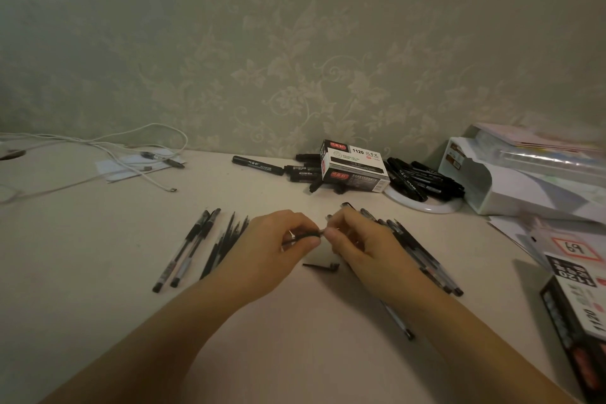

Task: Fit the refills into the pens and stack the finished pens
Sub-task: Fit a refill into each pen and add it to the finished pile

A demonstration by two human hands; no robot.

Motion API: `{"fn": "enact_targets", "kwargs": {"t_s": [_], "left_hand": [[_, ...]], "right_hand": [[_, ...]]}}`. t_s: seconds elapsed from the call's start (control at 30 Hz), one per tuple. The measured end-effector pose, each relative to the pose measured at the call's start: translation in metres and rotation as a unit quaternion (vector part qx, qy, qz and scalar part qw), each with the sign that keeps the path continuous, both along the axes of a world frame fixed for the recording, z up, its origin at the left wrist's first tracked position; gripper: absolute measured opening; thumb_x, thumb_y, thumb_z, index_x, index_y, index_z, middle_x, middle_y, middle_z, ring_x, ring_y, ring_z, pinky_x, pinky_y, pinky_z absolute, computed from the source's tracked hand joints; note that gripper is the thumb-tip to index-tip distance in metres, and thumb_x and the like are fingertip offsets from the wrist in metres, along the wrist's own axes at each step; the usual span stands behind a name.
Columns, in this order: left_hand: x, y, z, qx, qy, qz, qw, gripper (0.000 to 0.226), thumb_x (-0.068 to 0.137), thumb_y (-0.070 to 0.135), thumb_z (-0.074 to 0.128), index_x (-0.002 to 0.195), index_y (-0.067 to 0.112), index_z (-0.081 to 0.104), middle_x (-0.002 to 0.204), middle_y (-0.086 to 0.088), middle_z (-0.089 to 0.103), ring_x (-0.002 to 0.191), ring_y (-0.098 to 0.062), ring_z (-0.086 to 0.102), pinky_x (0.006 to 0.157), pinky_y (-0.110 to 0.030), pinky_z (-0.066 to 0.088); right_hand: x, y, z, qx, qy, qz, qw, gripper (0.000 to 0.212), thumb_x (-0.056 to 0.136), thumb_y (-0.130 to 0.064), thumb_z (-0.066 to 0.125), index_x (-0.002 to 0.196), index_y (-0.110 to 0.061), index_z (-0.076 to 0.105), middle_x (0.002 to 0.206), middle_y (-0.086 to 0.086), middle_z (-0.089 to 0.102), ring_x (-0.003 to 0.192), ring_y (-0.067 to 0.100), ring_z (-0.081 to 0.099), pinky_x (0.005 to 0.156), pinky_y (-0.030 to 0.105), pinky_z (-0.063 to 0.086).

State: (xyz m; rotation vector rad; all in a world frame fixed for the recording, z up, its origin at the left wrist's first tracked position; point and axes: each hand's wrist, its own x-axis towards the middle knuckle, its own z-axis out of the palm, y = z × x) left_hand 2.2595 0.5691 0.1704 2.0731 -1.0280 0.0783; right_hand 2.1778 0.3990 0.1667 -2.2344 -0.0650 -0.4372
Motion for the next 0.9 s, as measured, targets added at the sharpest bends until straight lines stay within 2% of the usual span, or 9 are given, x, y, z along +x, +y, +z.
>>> {"fn": "enact_targets", "kwargs": {"t_s": [0.07, 0.13, 0.3, 0.43, 0.57, 0.67, 0.73, 0.83, 0.9], "left_hand": [[0.000, -0.001, -0.001, -0.006, -0.004, -0.010, 1.000, 0.018, 0.092, 0.033, 0.060, 0.108, 0.030, 0.068, 0.097, 0.018, 0.065, 0.091, 0.007, 0.058, 0.076, -0.002, 0.041], [-0.001, -0.001, -0.001, -0.008, -0.014, -0.018, 1.000, 0.019, 0.092, 0.034, 0.059, 0.108, 0.031, 0.069, 0.094, 0.018, 0.065, 0.090, 0.007, 0.058, 0.076, -0.002, 0.040], [0.002, 0.001, 0.001, -0.010, -0.026, -0.022, 0.999, 0.019, 0.090, 0.035, 0.060, 0.106, 0.035, 0.071, 0.085, 0.020, 0.063, 0.084, 0.004, 0.058, 0.071, -0.006, 0.039], [0.001, 0.000, 0.004, -0.036, -0.075, -0.005, 0.997, 0.017, 0.088, 0.032, 0.065, 0.102, 0.032, 0.074, 0.083, 0.012, 0.064, 0.077, -0.003, 0.058, 0.069, -0.016, 0.044], [-0.001, 0.001, 0.007, -0.033, -0.126, 0.001, 0.992, 0.016, 0.087, 0.027, 0.068, 0.101, 0.027, 0.075, 0.083, 0.009, 0.064, 0.073, -0.004, 0.058, 0.067, -0.008, 0.038], [0.000, 0.003, 0.008, -0.038, -0.097, 0.020, 0.994, 0.015, 0.088, 0.027, 0.067, 0.101, 0.026, 0.075, 0.084, 0.009, 0.065, 0.077, -0.003, 0.058, 0.068, -0.006, 0.040], [0.003, 0.005, 0.007, -0.030, -0.077, 0.049, 0.995, 0.016, 0.090, 0.026, 0.065, 0.103, 0.025, 0.074, 0.086, 0.010, 0.065, 0.079, -0.002, 0.057, 0.071, -0.003, 0.039], [0.009, 0.008, 0.003, 0.001, -0.051, 0.067, 0.996, 0.020, 0.093, 0.025, 0.059, 0.109, 0.024, 0.071, 0.091, 0.009, 0.064, 0.080, -0.001, 0.054, 0.073, -0.002, 0.037], [0.011, 0.009, 0.001, 0.027, -0.040, 0.061, 0.997, 0.022, 0.095, 0.024, 0.056, 0.112, 0.025, 0.070, 0.095, 0.006, 0.064, 0.086, -0.004, 0.056, 0.078, -0.011, 0.043]], "right_hand": [[0.000, 0.001, 0.000, 0.017, 0.006, 0.008, 1.000, 0.018, 0.101, -0.034, 0.050, 0.085, -0.028, 0.056, 0.065, -0.013, 0.053, 0.059, 0.001, 0.045, 0.056, 0.018, 0.040], [0.000, 0.001, 0.000, 0.045, 0.011, 0.011, 0.999, 0.025, 0.101, -0.035, 0.049, 0.079, -0.024, 0.054, 0.060, -0.010, 0.047, 0.056, 0.003, 0.041, 0.054, 0.019, 0.037], [0.001, 0.004, 0.001, 0.028, 0.005, 0.011, 1.000, 0.028, 0.102, -0.038, 0.046, 0.078, -0.027, 0.056, 0.067, -0.011, 0.056, 0.060, -0.001, 0.047, 0.057, 0.016, 0.041], [0.005, 0.003, 0.002, 0.049, 0.001, 0.011, 0.999, 0.033, 0.103, -0.033, 0.047, 0.072, -0.022, 0.051, 0.058, -0.012, 0.044, 0.054, 0.002, 0.038, 0.051, 0.015, 0.034], [0.006, 0.004, 0.000, 0.082, 0.012, 0.008, 0.997, 0.034, 0.102, -0.039, 0.046, 0.073, -0.024, 0.057, 0.059, -0.011, 0.050, 0.055, 0.000, 0.043, 0.053, 0.014, 0.036], [0.006, 0.005, -0.002, 0.022, -0.006, -0.033, 0.999, 0.037, 0.090, -0.061, 0.043, 0.089, -0.033, 0.066, 0.074, -0.014, 0.060, 0.068, -0.002, 0.052, 0.061, 0.011, 0.040], [0.005, 0.001, -0.004, -0.083, 0.012, -0.066, 0.994, 0.041, 0.083, -0.068, 0.049, 0.103, -0.036, 0.065, 0.089, -0.017, 0.055, 0.082, -0.002, 0.051, 0.067, 0.012, 0.038], [0.003, -0.005, -0.009, -0.252, 0.069, -0.061, 0.963, 0.034, 0.083, -0.059, 0.064, 0.109, -0.037, 0.065, 0.104, -0.016, 0.046, 0.099, 0.005, 0.042, 0.082, 0.023, 0.034], [0.003, -0.005, -0.011, -0.268, 0.070, -0.041, 0.960, 0.020, 0.088, -0.048, 0.065, 0.104, -0.037, 0.066, 0.108, -0.016, 0.045, 0.104, 0.007, 0.038, 0.085, 0.026, 0.027]]}}
